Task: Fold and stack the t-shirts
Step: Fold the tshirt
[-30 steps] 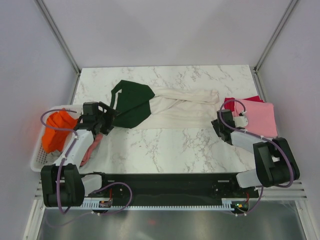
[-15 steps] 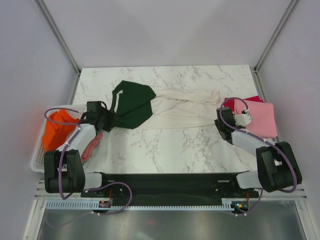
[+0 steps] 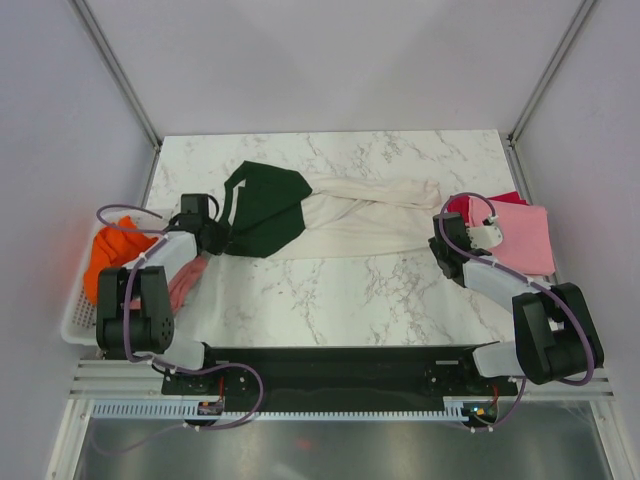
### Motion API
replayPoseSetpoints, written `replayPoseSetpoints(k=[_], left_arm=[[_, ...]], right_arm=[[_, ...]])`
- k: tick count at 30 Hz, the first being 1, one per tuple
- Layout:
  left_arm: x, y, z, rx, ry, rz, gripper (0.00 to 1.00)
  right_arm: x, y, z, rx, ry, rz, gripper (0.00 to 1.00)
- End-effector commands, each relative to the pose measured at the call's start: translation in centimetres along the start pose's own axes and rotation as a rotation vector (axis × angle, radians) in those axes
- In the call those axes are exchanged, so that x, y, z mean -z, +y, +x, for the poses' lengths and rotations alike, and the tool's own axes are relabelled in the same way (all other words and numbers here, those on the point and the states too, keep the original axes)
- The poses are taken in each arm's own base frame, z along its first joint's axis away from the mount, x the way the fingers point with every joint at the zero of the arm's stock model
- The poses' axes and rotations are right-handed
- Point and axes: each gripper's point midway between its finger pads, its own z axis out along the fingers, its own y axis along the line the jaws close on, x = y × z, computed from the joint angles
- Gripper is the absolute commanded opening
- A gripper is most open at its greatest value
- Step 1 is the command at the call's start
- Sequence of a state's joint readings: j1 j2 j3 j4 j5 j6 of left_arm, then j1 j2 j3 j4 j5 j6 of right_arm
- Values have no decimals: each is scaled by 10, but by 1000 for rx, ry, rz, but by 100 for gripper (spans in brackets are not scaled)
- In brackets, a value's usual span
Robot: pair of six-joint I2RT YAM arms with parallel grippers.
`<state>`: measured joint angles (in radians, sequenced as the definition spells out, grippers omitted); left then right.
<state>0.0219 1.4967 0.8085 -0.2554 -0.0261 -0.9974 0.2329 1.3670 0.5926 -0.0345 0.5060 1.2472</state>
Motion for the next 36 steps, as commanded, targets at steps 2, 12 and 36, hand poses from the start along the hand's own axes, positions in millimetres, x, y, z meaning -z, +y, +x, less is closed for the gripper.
replayPoseSetpoints(k=[2,12,36], left_arm=[[-12,-14,-18,-40,-31,-3,2],[-35,-56,-48,-16,-61,13,2],[80,-82,-20,-46,-75,240,59]], right_arm=[[3,12,-12,-8,-38,-21,0],[3,14,-14,-5,-46,-21,0],[7,22,-16,-7,-38,-38,0]])
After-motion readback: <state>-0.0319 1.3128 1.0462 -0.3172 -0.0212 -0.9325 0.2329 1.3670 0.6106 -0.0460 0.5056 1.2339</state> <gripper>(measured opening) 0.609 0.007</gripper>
